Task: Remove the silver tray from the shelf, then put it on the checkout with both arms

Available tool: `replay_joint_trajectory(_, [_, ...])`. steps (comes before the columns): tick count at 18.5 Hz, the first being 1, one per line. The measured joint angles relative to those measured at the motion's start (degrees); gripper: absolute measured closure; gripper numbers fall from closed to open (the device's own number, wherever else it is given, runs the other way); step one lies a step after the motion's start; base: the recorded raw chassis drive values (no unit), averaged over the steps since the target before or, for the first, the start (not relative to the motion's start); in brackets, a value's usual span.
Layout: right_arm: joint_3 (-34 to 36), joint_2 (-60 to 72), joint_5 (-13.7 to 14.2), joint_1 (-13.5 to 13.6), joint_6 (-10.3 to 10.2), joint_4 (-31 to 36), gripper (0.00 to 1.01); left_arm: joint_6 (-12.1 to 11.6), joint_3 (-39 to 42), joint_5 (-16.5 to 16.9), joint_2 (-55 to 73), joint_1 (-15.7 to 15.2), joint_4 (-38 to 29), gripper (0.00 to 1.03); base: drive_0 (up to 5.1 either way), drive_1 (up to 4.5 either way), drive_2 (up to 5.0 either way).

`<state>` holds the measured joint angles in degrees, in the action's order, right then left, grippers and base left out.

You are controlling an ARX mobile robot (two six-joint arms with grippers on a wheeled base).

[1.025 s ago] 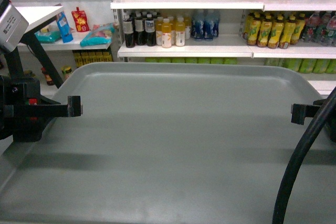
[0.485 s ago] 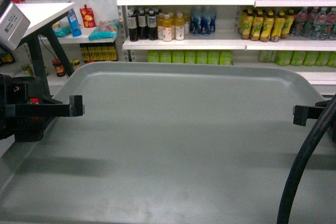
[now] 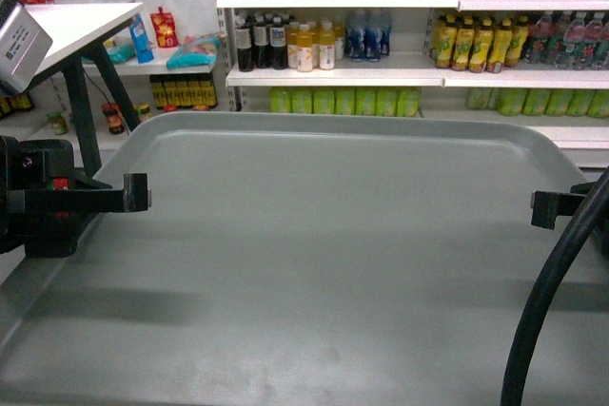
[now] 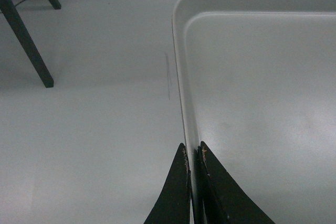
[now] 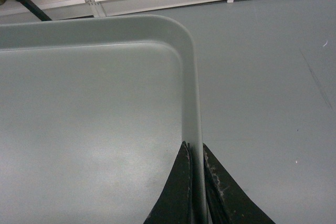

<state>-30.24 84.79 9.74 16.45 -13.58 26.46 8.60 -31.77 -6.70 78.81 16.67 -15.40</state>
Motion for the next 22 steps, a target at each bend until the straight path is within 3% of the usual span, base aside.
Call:
replay_joint_trajectory(9, [0.0, 0.0, -0.1, -0.3, 0.0, 0.0, 0.98, 0.0, 0.0, 0.1, 0.0, 0.1, 0.0, 1.0, 0.0, 0.0, 0.0])
replay_joint_trajectory(22, [0.0, 0.3, -0.3, -0.3, -0.1, -0.2, 0.98, 0.0, 0.0, 0.1, 0.1, 0.1, 0.3, 1.0, -4.9, 2.52, 2.5])
